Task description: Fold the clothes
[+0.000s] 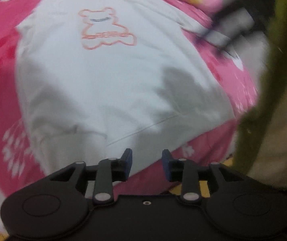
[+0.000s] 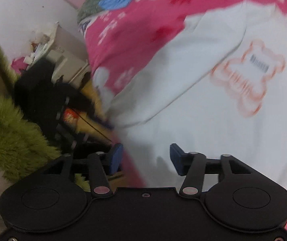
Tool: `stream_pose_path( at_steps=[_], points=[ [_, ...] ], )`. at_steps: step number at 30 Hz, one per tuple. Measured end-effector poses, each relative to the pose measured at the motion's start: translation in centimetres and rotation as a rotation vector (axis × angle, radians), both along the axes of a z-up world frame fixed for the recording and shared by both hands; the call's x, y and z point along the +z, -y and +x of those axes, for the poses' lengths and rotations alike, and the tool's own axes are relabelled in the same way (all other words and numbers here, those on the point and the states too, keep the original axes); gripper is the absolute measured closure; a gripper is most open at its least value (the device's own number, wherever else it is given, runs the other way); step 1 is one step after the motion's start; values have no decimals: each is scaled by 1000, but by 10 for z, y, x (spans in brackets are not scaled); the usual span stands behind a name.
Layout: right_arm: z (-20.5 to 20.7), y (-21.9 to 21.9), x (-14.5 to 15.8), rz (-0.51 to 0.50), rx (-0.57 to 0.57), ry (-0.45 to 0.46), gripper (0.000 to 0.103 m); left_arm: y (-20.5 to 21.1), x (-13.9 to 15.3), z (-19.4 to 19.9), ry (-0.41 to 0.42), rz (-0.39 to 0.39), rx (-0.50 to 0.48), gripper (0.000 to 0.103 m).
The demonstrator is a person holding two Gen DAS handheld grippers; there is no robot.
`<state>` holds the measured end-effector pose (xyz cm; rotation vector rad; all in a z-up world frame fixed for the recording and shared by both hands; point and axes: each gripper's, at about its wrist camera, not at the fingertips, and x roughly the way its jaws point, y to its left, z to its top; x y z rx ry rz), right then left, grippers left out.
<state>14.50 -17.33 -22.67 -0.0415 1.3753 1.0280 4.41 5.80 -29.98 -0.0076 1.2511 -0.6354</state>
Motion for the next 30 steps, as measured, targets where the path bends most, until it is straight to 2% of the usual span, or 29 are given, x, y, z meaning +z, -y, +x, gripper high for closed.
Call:
stream_pose_path(
  at_steps=[4,8,13,20,26,28,30],
  points=[
    [5,-18,-46,54,-213,-77,49,-24,-13,11,13,104,146,70],
    [11,-40,-84,125,-362,-151,49,-33,-24,22,39,159,226,70],
    [-9,-79,-110,77,-335,-138,53,-37,-31,22,92,227,276,71],
    [-21,-95,-122,49,-327,-133,70,-26,-46,25,65,216,262,72],
    [-24,-101,-126,36,-315,-144,70,-25,-51,23,67,218,259,73],
    [-25,-99,-128,40,-344,-169,70,-25,-52,22,67,214,260,73],
    [-26,-99,-130,40,-365,-176,71,-24,-52,20,70,206,260,80]
  ],
)
